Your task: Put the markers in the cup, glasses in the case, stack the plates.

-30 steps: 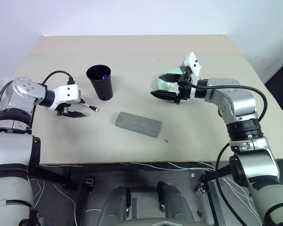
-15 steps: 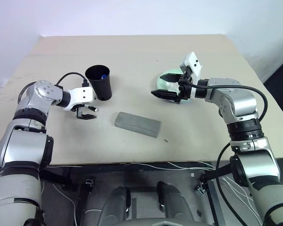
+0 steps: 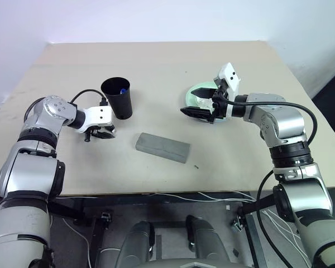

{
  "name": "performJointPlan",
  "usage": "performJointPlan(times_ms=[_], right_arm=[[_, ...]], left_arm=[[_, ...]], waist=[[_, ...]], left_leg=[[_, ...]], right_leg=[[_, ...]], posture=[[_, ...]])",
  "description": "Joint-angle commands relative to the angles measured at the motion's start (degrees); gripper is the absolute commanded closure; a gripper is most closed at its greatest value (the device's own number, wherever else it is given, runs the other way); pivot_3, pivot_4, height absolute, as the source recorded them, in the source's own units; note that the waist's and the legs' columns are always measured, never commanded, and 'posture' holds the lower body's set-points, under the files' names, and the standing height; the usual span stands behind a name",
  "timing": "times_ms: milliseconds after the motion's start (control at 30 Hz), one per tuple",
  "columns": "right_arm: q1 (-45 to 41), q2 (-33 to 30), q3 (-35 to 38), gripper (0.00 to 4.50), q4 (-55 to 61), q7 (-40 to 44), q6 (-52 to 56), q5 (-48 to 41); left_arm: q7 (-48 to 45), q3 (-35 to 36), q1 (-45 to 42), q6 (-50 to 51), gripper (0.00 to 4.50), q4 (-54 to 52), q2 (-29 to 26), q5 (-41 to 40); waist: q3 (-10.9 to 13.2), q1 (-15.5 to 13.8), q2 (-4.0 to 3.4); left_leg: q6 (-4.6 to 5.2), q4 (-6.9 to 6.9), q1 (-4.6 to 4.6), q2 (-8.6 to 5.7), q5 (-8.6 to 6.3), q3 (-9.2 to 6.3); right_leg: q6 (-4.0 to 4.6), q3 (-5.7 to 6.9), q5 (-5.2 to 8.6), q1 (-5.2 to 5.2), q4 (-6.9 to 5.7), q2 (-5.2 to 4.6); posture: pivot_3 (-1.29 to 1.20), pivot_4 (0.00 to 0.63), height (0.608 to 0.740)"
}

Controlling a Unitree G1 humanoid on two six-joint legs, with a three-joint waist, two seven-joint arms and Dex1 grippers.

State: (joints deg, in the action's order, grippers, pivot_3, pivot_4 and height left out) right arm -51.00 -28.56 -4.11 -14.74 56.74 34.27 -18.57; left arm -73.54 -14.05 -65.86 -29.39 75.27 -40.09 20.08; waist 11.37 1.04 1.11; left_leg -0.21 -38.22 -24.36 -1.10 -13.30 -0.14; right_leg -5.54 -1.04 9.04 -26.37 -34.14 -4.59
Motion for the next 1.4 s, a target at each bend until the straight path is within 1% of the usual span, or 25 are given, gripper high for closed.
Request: performJointPlan(times_ms=[33, 67, 100, 200, 533, 633, 800, 900, 1033, 1067, 1167, 1267, 1300, 1400], right_arm=[[-0.75, -0.63, -0.11, 0.0, 1.17, 0.06, -1.65, 0.86], [-0.8, -0.52, -0.08, 0.0, 1.08, 0.07, -1.72, 0.91], [-0.86, -0.45, -0.05, 0.0, 0.97, 0.1, -1.78, 0.93], [-0.95, -0.37, 0.0, 0.0, 0.75, 0.28, -1.97, 1.07], [-1.58, -0.13, -0.22, 0.0, -0.3, 1.41, -3.12, 1.69], [-1.78, 0.23, -0.39, 0.0, -0.64, 1.72, -3.56, 1.63], [-2.06, 0.52, -0.62, 0.0, -1.12, 1.83, -4.04, 1.67], [-1.66, 0.54, -0.62, 0.0, -0.5, 1.83, -3.86, 1.44], [-0.92, 0.36, -0.64, 0.0, 0.38, 1.74, -3.57, 1.36], [-0.83, 0.36, -0.63, 0.0, 0.43, 1.7, -3.57, 1.37], [-0.65, 0.44, -0.69, 0.0, 0.5, 1.62, -3.61, 1.4], [-0.67, 0.64, -0.85, 0.0, 0.34, 1.55, -3.68, 1.49], [-0.71, 0.72, -0.9, 0.0, 0.27, 1.53, -3.73, 1.52], [-0.98, 1.04, -1.05, 0.0, -0.2, 1.55, -3.99, 1.63]], left_arm=[[-1.62, 0.32, -0.52, -0.08, 4.04, -0.2, -1.8, -0.26], [-2.04, 0.45, -0.55, -0.11, 4.38, -0.28, -2.02, -0.45], [-2.27, 0.61, -0.55, -0.11, 4.45, -0.34, -2.22, -0.69], [-3.98, 2.05, -0.69, 0.93, 4.45, -0.52, -2.5, -2.53], [-10.36, 6.37, -0.01, 4.57, 4.45, -3.14, -5.98, -7.7], [-10.3, 6.08, 1.16, 3.95, 4.45, -4.11, -7.49, -7.63], [-8.66, 7.45, 1.36, 7.03, 4.45, -4.85, -8.87, -9.37], [-7.92, 9.78, 1.51, 10.45, 3.87, -5.56, -9.62, -11.69], [-9.21, 13.16, 3.64, 17.19, 2.49, -8.84, -11.12, -15.87], [-8.61, 13.94, 4.54, 18.62, 2.2, -10.38, -11.32, -16.73], [-4.87, 16.11, 7.17, 24.86, 1.11, -15.13, -11.1, -18.82], [-2.23, 17.28, 11.82, 33.39, 0.07, -23.34, -10.99, -20.61], [-1.18, 17.74, 13.59, 37.59, 0.07, -26.75, -10.83, -21.45], [6.03, 20.65, 21.38, 52.64, 0.07, -41.87, -8.59, -24.9]], waist=[[0.0, 0.11, 0.0], [0.0, 0.14, 0.0], [0.0, 0.16, 0.0], [0.0, 0.1, 0.0], [0.0, 0.04, 0.0], [0.0, 0.04, 0.0], [0.0, 0.07, 0.0], [0.0, 0.06, 0.0], [0.0, 0.11, 0.0], [0.0, 0.13, 0.0], [0.0, 0.13, 0.0], [0.0, 0.14, 0.0], [0.0, 0.14, 0.0], [0.0, 0.15, 0.0]], left_leg=[[0.0, 0.0, 0.0, 0.0, 0.0, 0.0], [0.0, 0.0, 0.0, 0.0, 0.0, 0.0], [0.0, 0.0, 0.01, 0.0, 0.0, 0.0], [0.0, 0.0, 0.02, 0.0, 0.0, -0.01], [0.0, 0.0, -0.02, 0.01, 0.0, -0.01], [0.0, 0.0, -0.01, 0.01, 0.0, -0.01], [0.0, 0.0, 0.0, 0.02, 0.0, -0.02], [0.0, 0.0, 0.0, 0.02, 0.0, -0.02], [0.0, 0.0, -0.01, 0.02, 0.0, -0.01], [0.0, 0.0, -0.01, 0.02, 0.0, -0.02], [0.0, 0.0, 0.02, 0.03, 0.0, -0.02], [0.0, 0.0, 0.04, 0.03, 0.0, -0.03], [0.0, 0.0, 0.04, 0.04, 0.0, -0.03], [0.0, 0.0, 0.05, 0.05, 0.0, -0.03]], right_leg=[[0.0, 0.0, 0.0, 0.0, 0.0, 0.0], [0.0, 0.0, 0.0, 0.0, 0.0, 0.0], [0.0, 0.0, 0.0, 0.0, -0.01, 0.01], [0.0, 0.01, 0.0, -0.01, -0.04, 0.02], [0.0, 0.01, 0.0, -0.01, 0.0, 0.02], [0.0, 0.01, 0.0, -0.01, -0.02, 0.01], [0.0, 0.01, 0.0, -0.01, -0.03, 0.02], [0.0, 0.01, 0.0, -0.01, -0.02, 0.02], [0.0, 0.01, 0.0, -0.01, -0.02, 0.02], [0.0, 0.01, 0.01, -0.01, -0.02, 0.02], [0.0, 0.01, 0.0, -0.01, -0.05, 0.02], [0.0, 0.0, 0.0, 0.0, -0.09, 0.02], [0.0, 0.0, 0.0, 0.0, -0.09, 0.02], [0.0, -0.01, 0.0, 0.0, -0.1, 0.02]], posture=[[0.0, 0.15, 0.733], [0.0, 0.15, 0.733], [0.0, 0.15, 0.733], [0.0, 0.15, 0.733], [0.0, 0.15, 0.733], [0.0, 0.15, 0.733], [0.0, 0.15, 0.733], [0.0, 0.15, 0.733], [0.0, 0.15, 0.733], [0.0, 0.15, 0.733], [0.0, 0.15, 0.733], [0.0, 0.15, 0.733], [0.0, 0.15, 0.733], [0.0, 0.15, 0.733]])
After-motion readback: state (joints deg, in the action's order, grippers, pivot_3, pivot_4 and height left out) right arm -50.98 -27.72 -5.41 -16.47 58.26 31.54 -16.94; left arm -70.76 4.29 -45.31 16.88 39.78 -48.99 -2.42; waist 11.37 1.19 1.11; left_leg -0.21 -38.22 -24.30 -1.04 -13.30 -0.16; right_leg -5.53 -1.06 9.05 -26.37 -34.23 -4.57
